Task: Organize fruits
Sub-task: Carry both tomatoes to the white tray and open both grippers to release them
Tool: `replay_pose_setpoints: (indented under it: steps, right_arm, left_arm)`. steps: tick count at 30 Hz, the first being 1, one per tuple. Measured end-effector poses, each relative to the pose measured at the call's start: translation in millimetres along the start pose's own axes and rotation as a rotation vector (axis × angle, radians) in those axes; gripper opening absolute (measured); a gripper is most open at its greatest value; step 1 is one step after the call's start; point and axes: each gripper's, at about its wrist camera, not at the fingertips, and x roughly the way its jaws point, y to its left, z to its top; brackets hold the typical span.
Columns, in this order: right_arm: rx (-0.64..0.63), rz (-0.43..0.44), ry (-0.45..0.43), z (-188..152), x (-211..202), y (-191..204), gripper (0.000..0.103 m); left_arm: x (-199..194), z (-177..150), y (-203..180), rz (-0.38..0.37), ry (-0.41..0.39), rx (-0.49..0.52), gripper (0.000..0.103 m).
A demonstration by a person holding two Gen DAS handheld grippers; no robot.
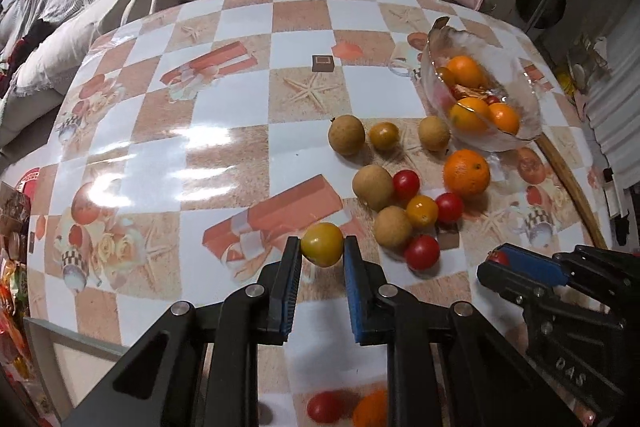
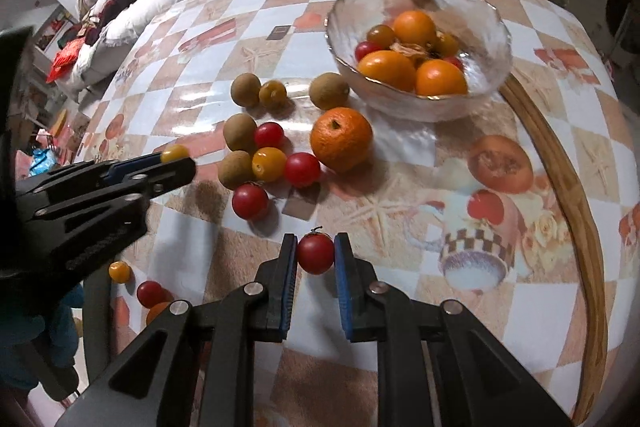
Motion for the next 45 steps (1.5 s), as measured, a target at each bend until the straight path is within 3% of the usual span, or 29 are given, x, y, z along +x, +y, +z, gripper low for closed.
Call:
replay_pose_setpoints:
  steps: [9,19,31,38,45]
  right_arm:
    - [0.024,0.013,0.009,-11,-18,3,0.020]
    - [-0.026,0.035,0.024,-27,-36,43,0.020]
    - [-0.155,0.106,0.052,-42,-37,132,0.020]
    - [-0.251,0.153,0.089,-55,-28,194,0.020]
    - [-0.358,0.190,0.152,-73,-9,255,0.020]
  left_arm:
    - [-39,-22,18,-0.017,-0.029,-0.046,0.022]
    - [-93,-72,59,0.003,-0.057,-0.139,0.022]
    - [-135,-166,139,0.121,-0.025,-0.287,0.022]
    - [-144,-223,173,0.157,0.014,-0.381,0.022]
    - [-144,-259,191,0.158,0.038,-0.466,0.022]
